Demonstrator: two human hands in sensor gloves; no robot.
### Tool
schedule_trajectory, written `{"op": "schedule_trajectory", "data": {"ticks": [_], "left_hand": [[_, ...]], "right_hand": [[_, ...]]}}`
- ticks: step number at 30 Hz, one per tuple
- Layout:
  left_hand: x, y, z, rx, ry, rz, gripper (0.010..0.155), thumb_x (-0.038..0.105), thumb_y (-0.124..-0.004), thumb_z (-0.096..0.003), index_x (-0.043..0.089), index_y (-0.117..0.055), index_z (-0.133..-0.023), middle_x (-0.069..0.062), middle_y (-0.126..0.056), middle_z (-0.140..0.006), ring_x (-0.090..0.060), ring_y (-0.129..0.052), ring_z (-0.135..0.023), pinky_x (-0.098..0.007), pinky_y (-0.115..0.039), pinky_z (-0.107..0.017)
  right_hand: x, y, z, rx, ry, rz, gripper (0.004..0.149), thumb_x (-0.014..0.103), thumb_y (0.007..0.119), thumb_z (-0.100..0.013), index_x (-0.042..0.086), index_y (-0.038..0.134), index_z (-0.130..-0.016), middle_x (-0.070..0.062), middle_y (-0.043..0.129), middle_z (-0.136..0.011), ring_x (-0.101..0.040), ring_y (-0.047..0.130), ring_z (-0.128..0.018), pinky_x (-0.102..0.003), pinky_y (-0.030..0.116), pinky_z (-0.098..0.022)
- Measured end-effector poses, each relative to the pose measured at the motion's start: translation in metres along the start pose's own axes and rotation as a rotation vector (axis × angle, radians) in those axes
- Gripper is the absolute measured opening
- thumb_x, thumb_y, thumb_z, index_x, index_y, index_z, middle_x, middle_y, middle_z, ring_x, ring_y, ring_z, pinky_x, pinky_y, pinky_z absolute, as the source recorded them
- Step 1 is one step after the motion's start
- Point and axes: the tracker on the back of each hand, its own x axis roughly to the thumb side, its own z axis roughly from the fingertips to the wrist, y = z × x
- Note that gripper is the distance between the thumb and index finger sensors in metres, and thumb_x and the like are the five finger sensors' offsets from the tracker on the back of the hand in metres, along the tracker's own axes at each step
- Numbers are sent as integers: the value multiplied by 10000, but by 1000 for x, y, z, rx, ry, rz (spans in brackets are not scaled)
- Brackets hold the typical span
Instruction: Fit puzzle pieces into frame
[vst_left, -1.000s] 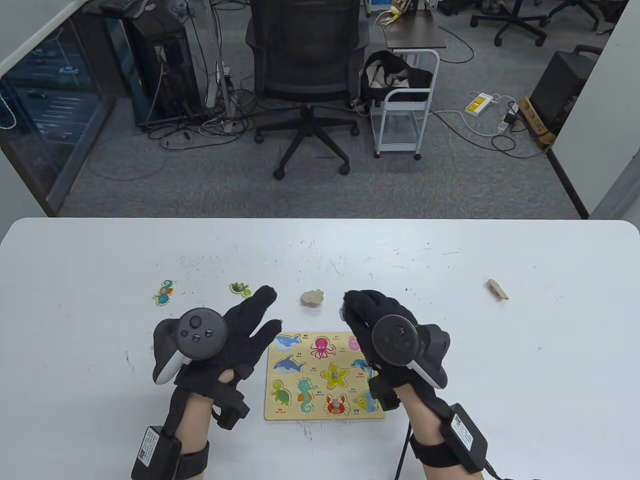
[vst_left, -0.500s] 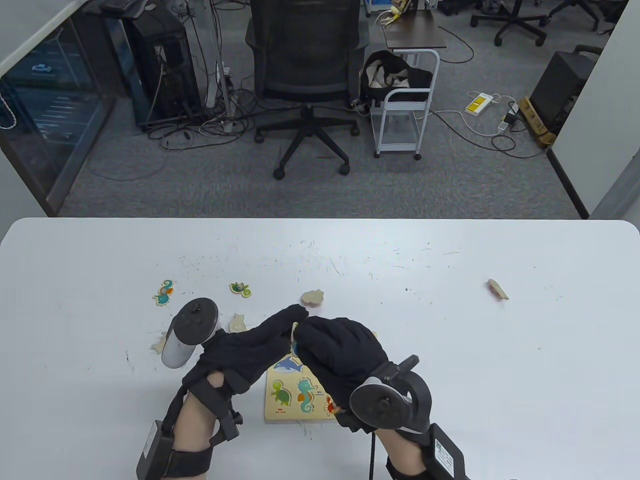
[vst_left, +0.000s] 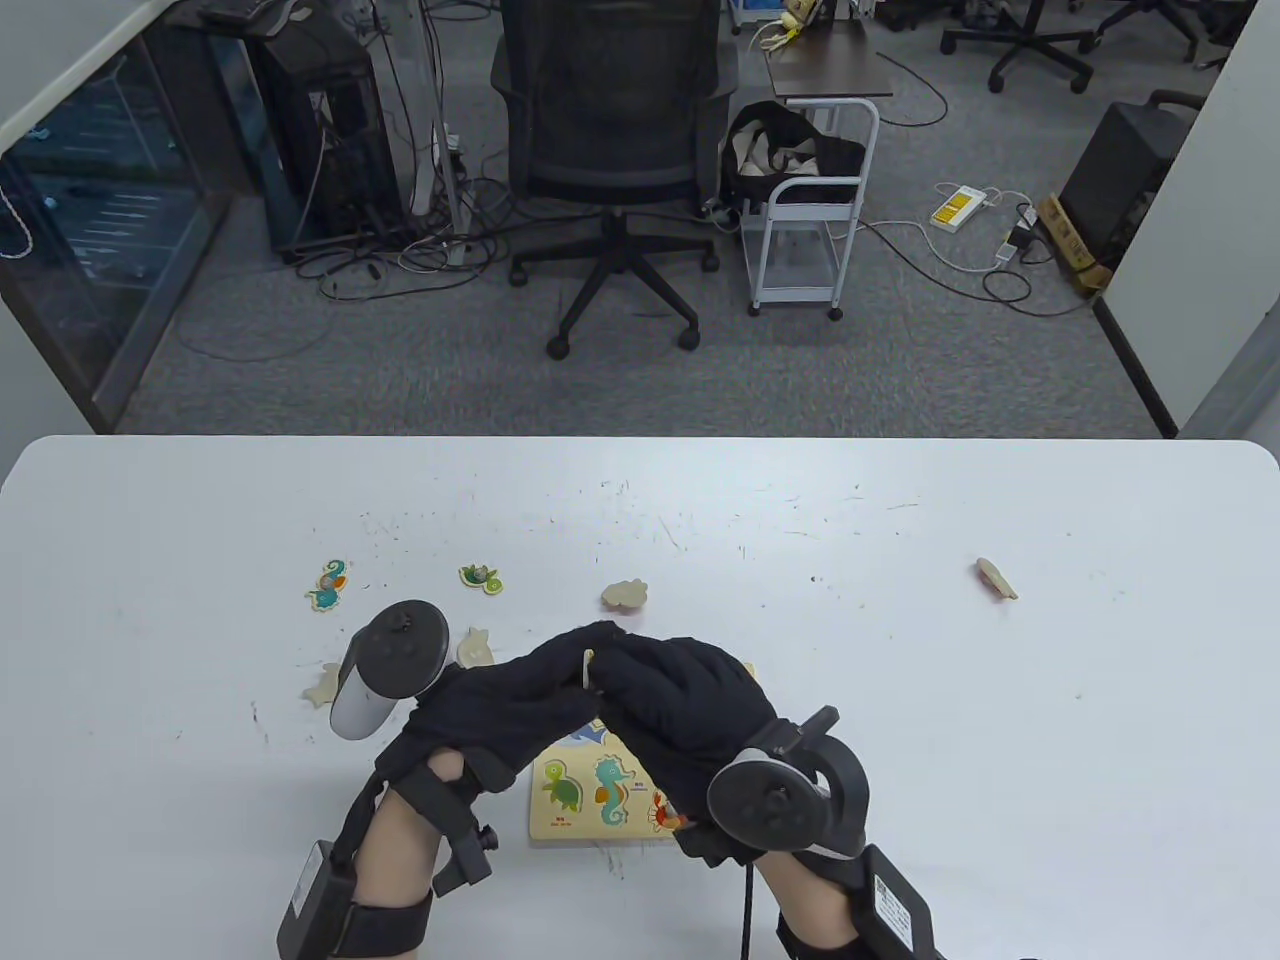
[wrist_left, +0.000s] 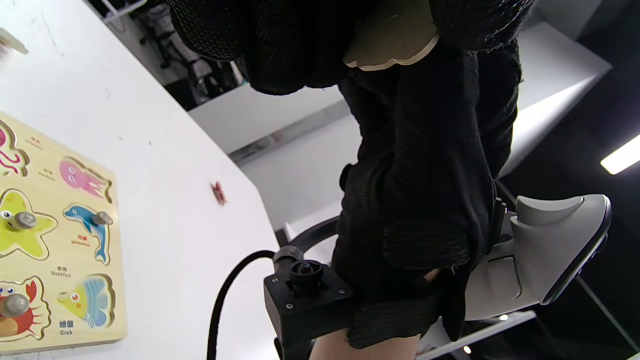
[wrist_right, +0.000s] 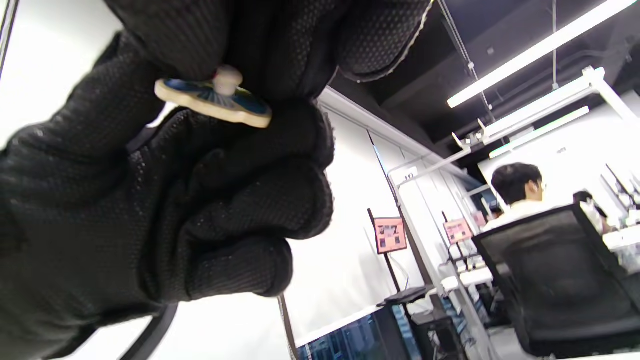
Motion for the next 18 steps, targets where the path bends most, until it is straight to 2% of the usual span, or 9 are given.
{"op": "schedule_trajectory", "data": {"ticks": [2, 6, 8, 18], "left_hand": [[2, 1, 2, 24, 0, -19, 761, 629, -714, -551, 279, -474, -1183, -16, -766, -1168, -272, -813, -1047, -488, -681, -798], [6, 4, 7, 104, 27, -108, 769, 630, -724, -548, 289, -463, -1185, -10, -756, -1175, -268, -806, -1055, -489, -676, -803], [8, 5, 8, 137, 41, -151, 777, 626, -733, -544, 285, -461, -1186, -9, -751, -1177, -267, -805, -1056, -487, -676, -803], [15, 0, 7, 163, 65, -250, 810, 616, -789, -516, 301, -457, -1184, 18, -746, -1184, -252, -802, -1063, -492, -669, -808]], "right_hand": [[-7, -3, -2, 9, 54, -64, 439, 462, 864, -427, 376, 810, -854, 87, 897, -867, -146, 971, -693, -418, 795, -600], [-21, -3, -7, 192, 171, -273, 497, 475, 853, -442, 345, 769, -915, 53, 870, -912, -180, 950, -731, -441, 770, -620], [-26, -1, -8, 210, 202, -353, 501, 467, 857, -445, 335, 768, -921, 39, 870, -912, -191, 949, -729, -448, 765, -619], [-24, 7, -8, 207, 210, -288, 481, 454, 870, -440, 339, 785, -899, 52, 891, -883, -174, 964, -699, -437, 781, -601]]}}
